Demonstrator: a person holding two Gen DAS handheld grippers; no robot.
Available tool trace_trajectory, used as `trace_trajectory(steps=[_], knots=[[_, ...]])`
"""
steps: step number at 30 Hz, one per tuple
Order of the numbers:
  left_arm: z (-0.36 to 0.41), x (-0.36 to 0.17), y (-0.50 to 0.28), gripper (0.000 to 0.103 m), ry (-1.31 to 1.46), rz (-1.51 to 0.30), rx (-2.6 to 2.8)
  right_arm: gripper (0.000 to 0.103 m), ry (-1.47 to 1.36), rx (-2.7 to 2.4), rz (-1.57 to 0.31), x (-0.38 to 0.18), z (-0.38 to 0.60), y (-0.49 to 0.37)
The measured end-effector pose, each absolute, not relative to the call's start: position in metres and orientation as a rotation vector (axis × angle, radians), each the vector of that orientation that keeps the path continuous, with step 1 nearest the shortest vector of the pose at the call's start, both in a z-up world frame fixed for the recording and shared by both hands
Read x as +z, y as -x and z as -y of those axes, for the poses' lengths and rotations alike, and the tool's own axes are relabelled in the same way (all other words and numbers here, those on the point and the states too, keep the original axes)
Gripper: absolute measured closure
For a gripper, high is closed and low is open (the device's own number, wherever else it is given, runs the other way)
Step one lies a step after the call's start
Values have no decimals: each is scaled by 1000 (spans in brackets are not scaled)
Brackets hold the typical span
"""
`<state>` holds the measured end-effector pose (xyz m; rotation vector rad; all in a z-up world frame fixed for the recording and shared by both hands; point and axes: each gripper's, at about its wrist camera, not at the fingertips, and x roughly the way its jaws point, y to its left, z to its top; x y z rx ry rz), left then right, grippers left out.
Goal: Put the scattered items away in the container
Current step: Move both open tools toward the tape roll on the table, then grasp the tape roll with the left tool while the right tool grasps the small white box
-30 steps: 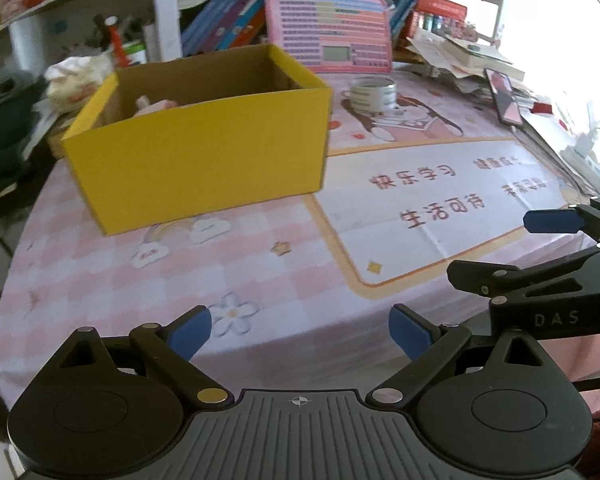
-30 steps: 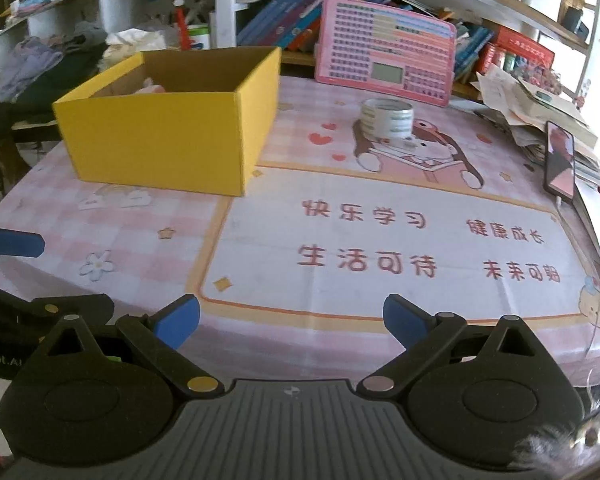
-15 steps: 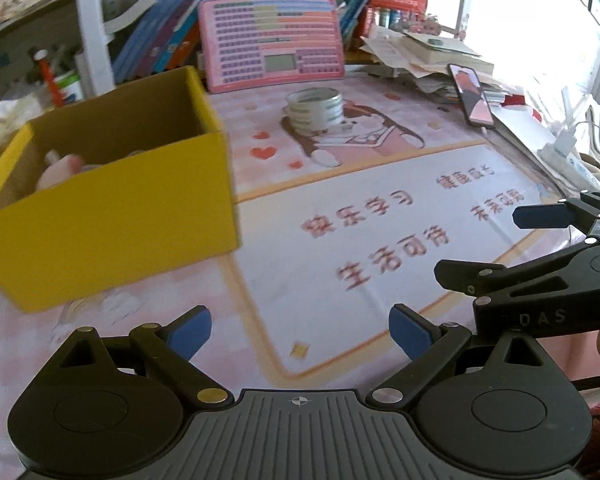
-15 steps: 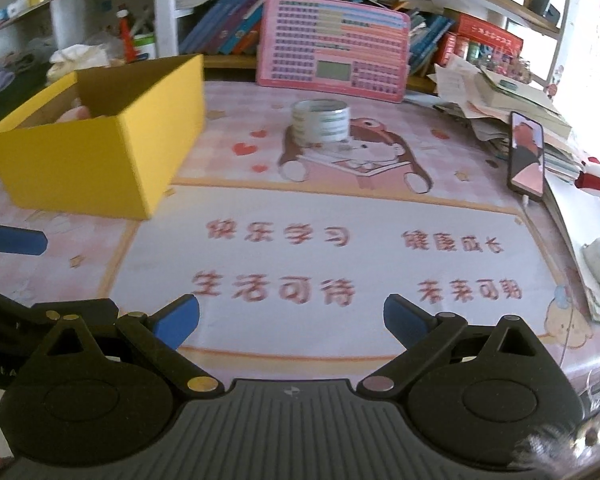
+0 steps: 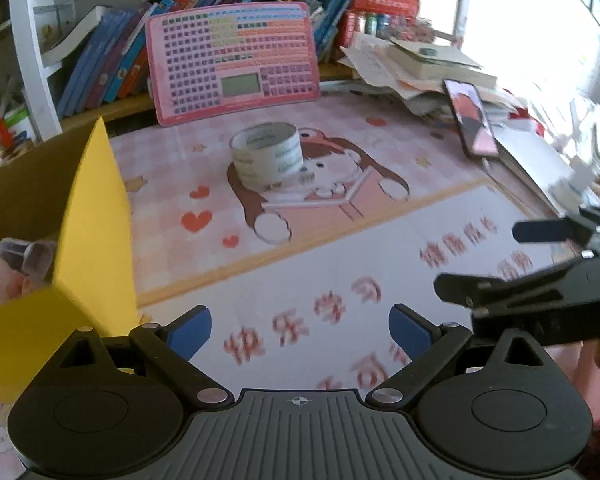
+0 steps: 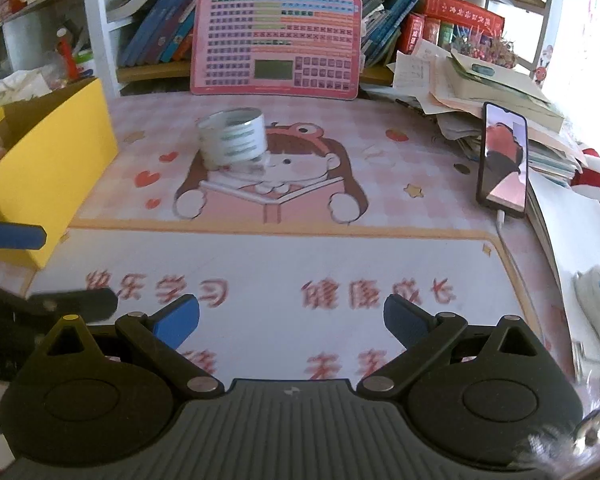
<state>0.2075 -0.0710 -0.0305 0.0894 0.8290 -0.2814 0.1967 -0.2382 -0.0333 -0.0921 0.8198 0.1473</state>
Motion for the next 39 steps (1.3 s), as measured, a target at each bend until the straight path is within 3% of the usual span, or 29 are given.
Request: trace_trajectory(steps=[15, 39], knots=[[109, -12, -306, 6, -112, -804, -128, 3, 34, 280, -818, -47, 269, -273], [121, -69, -436, 7, 6, -849, -57, 4, 165, 493, -754, -86, 220, -358]])
